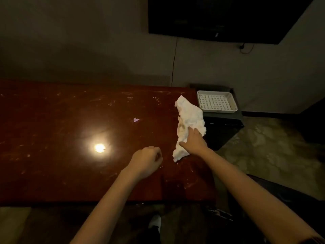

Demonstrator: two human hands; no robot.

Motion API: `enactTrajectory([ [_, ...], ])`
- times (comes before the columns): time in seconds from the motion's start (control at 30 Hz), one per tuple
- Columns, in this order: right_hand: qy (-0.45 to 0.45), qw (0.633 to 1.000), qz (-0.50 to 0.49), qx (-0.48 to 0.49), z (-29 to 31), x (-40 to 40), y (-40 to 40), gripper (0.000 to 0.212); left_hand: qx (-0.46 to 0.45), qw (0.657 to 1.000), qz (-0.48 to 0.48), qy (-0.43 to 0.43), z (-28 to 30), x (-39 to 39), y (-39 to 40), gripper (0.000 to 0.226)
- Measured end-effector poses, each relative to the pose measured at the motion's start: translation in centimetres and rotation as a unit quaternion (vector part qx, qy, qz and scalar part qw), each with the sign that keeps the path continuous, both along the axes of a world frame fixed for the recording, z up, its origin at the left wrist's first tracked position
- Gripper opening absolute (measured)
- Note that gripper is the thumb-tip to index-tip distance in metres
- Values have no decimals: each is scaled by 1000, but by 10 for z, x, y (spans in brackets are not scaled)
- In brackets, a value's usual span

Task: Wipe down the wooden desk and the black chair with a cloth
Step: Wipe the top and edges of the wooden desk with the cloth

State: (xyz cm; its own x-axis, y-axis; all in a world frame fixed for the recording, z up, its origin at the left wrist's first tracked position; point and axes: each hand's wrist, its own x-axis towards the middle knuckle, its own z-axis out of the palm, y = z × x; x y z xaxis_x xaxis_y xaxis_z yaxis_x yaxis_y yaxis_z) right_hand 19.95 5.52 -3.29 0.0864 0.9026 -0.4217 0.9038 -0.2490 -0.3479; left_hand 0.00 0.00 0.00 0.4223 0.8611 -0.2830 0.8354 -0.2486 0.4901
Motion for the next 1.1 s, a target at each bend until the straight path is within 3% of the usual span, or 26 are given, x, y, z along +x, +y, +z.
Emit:
enactTrajectory([
  [0.27,-42,992,-119,-1,-55,-2,67,76,-22,1000,1,14,-46,0,60,21],
  [0.5,-128,984,-98,81,-91,10,75,37,-36,999,19,20,-81,7,65,30],
  [0.6,-23,986,-123,111,-81,23,72,31,-24,998,51,12,-87,11,57,29],
  [0.73,153,948,-217,174,-46,40,51,24,8,996,91,-14,-90,22,34,29],
  [0.9,229,897,-259,276,-14,55,10,2,25,990,126,-61,-92,40,-7,32],
  [1.1,272,843,-300,353,18,62,-47,10,19,982,176,-59,-114,49,-57,38],
])
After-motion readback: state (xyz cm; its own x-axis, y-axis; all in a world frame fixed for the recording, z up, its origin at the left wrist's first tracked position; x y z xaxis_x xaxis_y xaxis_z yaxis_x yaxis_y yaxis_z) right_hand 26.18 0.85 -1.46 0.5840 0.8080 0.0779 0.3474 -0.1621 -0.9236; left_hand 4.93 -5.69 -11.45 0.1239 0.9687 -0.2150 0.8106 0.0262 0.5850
